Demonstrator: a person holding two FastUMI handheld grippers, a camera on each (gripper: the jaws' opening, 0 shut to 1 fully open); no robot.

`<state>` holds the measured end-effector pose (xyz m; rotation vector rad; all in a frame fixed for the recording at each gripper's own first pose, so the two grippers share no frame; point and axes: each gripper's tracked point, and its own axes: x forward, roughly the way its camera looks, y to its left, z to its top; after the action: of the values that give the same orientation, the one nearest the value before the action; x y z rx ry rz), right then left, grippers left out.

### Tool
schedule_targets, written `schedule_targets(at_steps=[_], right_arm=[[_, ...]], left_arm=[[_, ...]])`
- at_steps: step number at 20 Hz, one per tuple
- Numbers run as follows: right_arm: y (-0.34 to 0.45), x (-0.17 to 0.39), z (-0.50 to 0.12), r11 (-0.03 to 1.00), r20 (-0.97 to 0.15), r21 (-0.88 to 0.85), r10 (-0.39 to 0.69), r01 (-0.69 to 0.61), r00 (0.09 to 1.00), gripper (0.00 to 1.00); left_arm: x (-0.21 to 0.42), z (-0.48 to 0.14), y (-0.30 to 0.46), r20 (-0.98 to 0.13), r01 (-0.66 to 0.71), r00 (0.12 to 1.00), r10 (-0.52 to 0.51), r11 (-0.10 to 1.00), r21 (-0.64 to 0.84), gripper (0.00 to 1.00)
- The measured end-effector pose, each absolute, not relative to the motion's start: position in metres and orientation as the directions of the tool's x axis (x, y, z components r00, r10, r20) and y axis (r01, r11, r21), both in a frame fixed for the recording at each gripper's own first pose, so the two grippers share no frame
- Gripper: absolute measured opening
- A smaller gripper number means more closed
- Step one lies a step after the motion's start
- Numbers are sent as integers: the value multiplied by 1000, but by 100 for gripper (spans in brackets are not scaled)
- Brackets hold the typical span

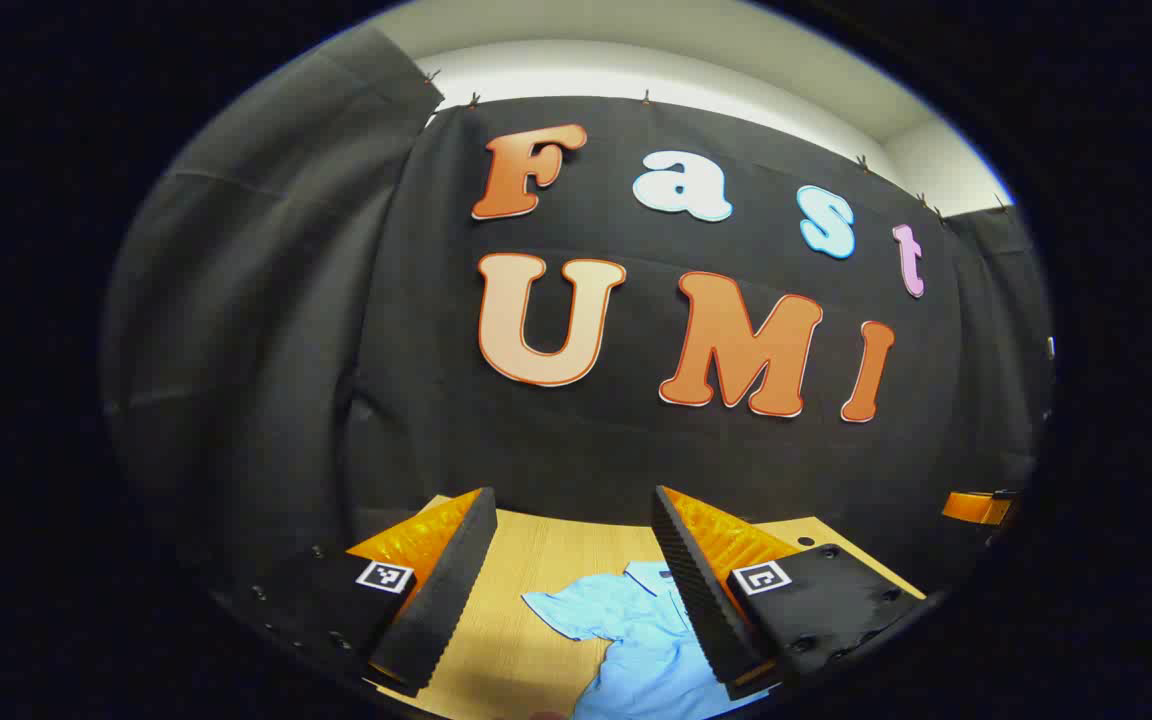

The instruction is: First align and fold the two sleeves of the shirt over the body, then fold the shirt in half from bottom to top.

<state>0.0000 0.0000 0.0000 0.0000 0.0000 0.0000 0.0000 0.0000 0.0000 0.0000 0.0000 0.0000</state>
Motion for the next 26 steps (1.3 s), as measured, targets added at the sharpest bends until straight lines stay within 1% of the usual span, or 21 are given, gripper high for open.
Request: schedule_targets(at_steps=[2, 7, 10, 14, 19, 21, 22, 26], right_arm=[[5, 0, 2, 1000, -12, 3, 3, -3, 1000, 98], [4, 23, -4, 1000, -44, 13, -9, 10, 999, 98], [0, 48, -3, 1000, -66, 14, -7, 8, 998, 98], [-13, 80, 5, 1000, -62, 14, -4, 5, 998, 98], [-24, 121, -20, 1000, -146, -13, 16, -18, 989, 98], [-27, 135, -28, 999, -176, -29, 21, -27, 984, 100], [-29, 141, -30, 999, -193, -35, 21, -28, 981, 98], [-36, 167, -47, 999, -268, -52, 1, -15, 964, 98]], left_arm=[[1, 1, 15, 0, -21, 1000, 21, 1000, -13, 100], [19, 1, 6, -16, 20, 1000, -20, 999, -40, 100], [37, 9, -5, -6, 13, 1000, -13, 999, -40, 100], [60, 24, -18, 23, -9, 1000, 9, 1000, -3, 100], [83, 11, -28, 7, -55, 998, 55, 998, 13, 100], [93, 6, -30, 7, -77, 997, 77, 997, 22, 100], [97, 2, -31, 4, -82, 997, 82, 996, 24, 100], [127, -6, -39, -20, -53, 998, 54, 998, 31, 100]])
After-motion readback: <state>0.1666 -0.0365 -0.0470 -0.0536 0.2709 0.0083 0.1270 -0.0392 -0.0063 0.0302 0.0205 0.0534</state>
